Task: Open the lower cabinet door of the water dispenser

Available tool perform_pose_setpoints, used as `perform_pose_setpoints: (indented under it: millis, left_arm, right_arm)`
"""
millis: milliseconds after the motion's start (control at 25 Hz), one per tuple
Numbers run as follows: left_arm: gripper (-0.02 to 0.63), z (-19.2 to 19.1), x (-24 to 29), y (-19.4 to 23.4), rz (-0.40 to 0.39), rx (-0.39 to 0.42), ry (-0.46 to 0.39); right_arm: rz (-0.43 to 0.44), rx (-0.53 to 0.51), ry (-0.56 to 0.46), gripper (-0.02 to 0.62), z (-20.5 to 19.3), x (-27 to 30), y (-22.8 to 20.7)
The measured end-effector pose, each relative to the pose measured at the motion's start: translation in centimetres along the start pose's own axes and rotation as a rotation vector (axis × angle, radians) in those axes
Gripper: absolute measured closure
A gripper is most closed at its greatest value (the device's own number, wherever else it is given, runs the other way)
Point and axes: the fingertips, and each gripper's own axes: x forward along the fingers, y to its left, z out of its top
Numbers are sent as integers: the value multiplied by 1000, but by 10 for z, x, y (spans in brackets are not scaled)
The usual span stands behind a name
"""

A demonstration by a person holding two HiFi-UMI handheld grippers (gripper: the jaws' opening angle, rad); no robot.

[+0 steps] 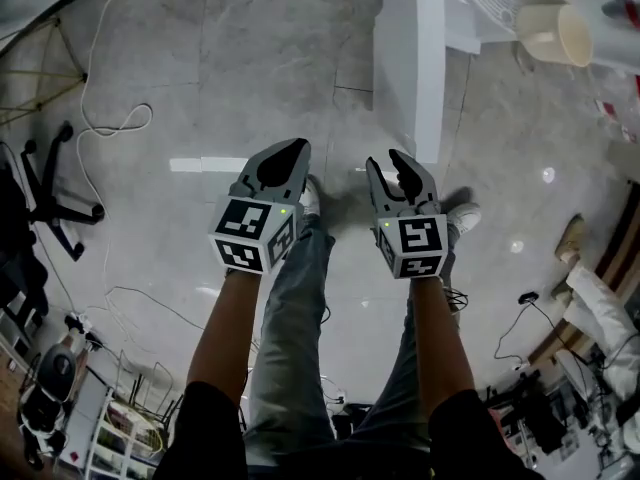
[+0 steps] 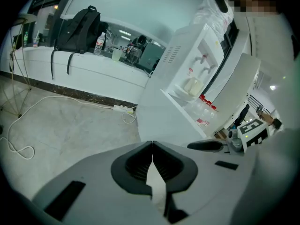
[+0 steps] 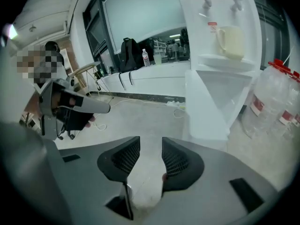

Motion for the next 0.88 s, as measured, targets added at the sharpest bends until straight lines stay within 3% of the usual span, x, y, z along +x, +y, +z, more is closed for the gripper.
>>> perform_pose_setpoints:
  millis: [320,520,880]
  left_arm:
    - [589,0,-11,14,28,-17,3]
    - [589,12,-17,-2,30,-12,-4]
    - [589,70,-57,-41,47,66,-61]
  right_arm:
    - [50,-57,3,439,27,8,19]
    - [75,-68,6,445,41,-8,28]
    - [75,-94,-90,483,103,-58,31]
